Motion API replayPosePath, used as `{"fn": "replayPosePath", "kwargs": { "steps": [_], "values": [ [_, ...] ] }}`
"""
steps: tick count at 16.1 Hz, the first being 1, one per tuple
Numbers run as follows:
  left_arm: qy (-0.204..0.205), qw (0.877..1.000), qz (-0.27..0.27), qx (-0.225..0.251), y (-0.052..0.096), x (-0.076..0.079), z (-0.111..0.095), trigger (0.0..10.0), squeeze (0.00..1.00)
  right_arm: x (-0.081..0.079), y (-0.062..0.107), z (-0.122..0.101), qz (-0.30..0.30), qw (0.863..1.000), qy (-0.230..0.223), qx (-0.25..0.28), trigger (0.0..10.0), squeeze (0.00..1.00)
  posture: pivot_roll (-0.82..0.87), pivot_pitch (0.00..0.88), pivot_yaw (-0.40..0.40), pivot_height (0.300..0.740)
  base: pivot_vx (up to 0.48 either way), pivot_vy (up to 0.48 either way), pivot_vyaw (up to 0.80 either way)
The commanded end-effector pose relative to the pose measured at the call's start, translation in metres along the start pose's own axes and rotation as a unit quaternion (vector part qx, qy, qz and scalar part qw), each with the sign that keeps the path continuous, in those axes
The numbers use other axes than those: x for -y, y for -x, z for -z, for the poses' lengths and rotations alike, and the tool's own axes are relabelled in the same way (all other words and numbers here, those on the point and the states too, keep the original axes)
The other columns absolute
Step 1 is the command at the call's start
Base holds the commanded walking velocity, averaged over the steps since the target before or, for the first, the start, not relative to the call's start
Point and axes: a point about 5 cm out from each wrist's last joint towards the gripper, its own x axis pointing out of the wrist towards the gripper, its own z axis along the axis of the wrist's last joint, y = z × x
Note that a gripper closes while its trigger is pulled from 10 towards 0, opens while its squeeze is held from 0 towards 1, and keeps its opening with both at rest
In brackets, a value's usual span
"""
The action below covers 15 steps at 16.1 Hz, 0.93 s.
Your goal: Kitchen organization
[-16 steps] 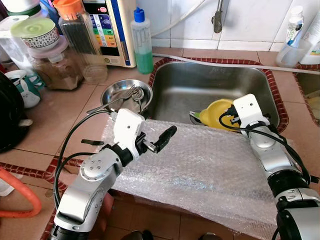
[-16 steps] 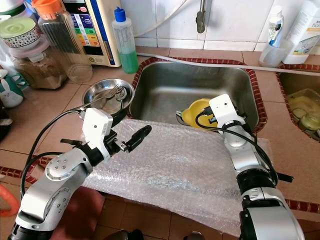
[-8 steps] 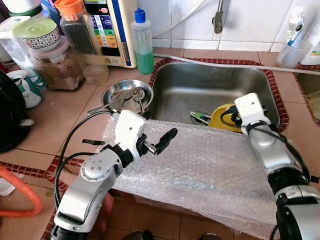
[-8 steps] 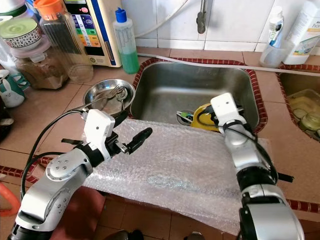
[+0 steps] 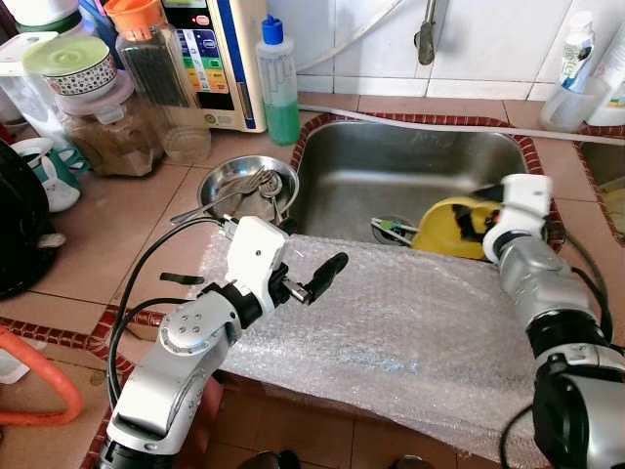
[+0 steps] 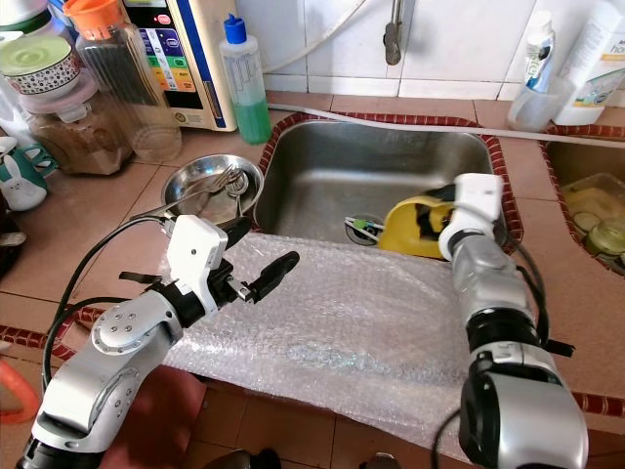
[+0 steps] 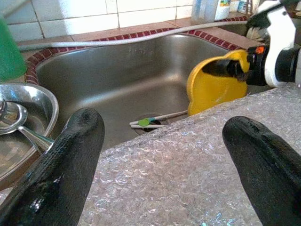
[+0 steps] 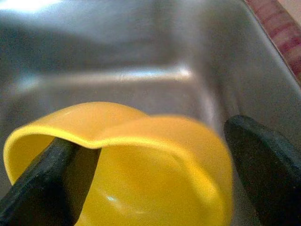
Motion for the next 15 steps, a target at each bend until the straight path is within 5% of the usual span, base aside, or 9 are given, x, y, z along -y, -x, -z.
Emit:
{"fn": "replayPosePath", "kwargs": {
  "steps": [1,3,5,6,7,12,14,15],
  "values": [
    [-0.003,1.0,0.006,-0.011,0.0,0.003,0.004,10.0,1.0,0.001,0.001,0.02,0.004,0.999,-0.02,-0.046,10.0,1.0,-0.16,0.148,0.123,0.74,0.0,0.0,0.0],
    [-0.003,1.0,0.007,-0.011,0.0,0.004,0.004,10.0,1.0,0.002,0.002,0.021,0.008,0.995,0.08,-0.055,10.0,1.0,-0.16,0.15,0.124,0.74,0.0,0.0,0.0],
    [-0.004,1.0,0.006,-0.011,0.0,0.003,0.004,10.0,1.0,-0.006,0.002,0.023,-0.026,0.996,0.054,-0.067,10.0,1.0,-0.16,0.15,0.124,0.74,0.0,0.0,0.0],
    [-0.004,1.0,0.005,-0.011,0.0,0.003,0.003,10.0,1.0,-0.015,0.003,0.027,-0.067,0.988,0.116,-0.075,10.0,1.0,-0.16,0.152,0.121,0.74,0.0,0.0,0.0],
    [-0.005,1.0,0.005,-0.011,-0.001,0.003,0.003,10.0,1.0,-0.021,0.003,0.031,-0.087,0.984,0.13,-0.088,10.0,1.0,-0.16,0.152,0.121,0.74,0.0,0.0,0.0],
    [-0.009,1.0,0.004,-0.013,-0.001,0.003,0.004,10.0,1.0,-0.041,0.006,0.025,-0.183,0.972,0.111,-0.096,10.0,1.0,-0.16,0.157,0.116,0.74,0.0,0.0,0.0],
    [-0.009,1.0,0.004,-0.013,-0.001,0.004,0.004,10.0,1.0,-0.044,0.008,0.025,-0.205,0.962,0.156,-0.089,10.0,1.0,-0.16,0.157,0.116,0.74,0.0,0.0,0.0],
    [-0.01,1.0,0.004,-0.013,-0.002,0.004,0.004,10.0,1.0,-0.04,0.004,0.012,-0.157,0.977,0.133,-0.059,10.0,1.0,-0.16,0.157,0.116,0.74,0.0,0.0,0.0]
  ]
}}
